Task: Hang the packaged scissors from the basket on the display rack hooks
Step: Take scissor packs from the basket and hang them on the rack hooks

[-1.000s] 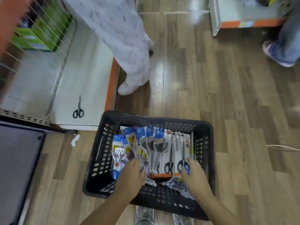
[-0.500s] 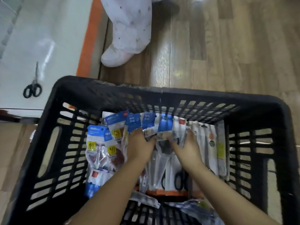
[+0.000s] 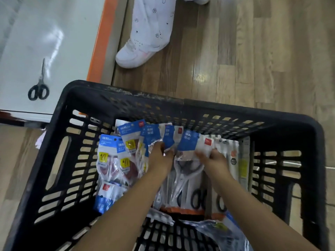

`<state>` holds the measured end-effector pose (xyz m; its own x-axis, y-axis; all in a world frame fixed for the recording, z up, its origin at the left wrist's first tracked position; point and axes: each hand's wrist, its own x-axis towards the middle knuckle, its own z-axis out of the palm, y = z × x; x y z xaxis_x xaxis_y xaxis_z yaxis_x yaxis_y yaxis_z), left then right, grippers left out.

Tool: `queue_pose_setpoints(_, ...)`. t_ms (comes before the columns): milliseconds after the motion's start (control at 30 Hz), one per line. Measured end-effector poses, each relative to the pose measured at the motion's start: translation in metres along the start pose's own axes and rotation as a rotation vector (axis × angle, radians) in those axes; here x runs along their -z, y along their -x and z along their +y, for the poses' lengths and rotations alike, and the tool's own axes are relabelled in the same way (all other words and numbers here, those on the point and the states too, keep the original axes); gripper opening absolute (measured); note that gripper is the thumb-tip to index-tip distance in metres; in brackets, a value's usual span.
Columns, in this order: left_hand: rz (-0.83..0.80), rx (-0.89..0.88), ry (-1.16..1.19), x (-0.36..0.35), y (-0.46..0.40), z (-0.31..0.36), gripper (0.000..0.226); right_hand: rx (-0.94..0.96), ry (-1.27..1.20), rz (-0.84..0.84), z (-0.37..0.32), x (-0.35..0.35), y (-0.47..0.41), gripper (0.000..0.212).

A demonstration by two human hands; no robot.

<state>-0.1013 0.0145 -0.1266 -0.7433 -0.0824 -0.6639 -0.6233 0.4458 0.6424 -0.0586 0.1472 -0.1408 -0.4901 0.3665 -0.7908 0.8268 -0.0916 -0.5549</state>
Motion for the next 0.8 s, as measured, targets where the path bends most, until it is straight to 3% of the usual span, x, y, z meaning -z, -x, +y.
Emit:
queue_pose_setpoints(100, 0.008, -0.001, 0.123, 0.002, 0.020, 0.001, 0.025, -0.053, -0.028, -0.040, 0.001, 0.008, 0.017, 0.032)
queue_pose_setpoints(367, 0.141, 0.086, 0.238, 0.064, 0.089, 0.033, 0.032, 0.095, 0.048, -0.064, -0.036, 0.012, 0.115, 0.022)
queue_pose_setpoints(433, 0.174, 0.078, 0.259, 0.089, 0.114, 0.053, 0.025, 0.146, 0.085, -0.107, -0.059, 0.010, 0.144, 0.023)
queue_pose_setpoints(667, 0.294, -0.029, 0.297, 0.222, 0.230, 0.164, 0.002, 0.458, 0.205, -0.317, -0.204, -0.004, 0.291, 0.011)
queue_pose_setpoints(800, 0.398, -0.139, 0.272, 0.306, 0.313, 0.241, 0.027, 0.581, 0.146, -0.465, -0.304, -0.008, 0.401, 0.008)
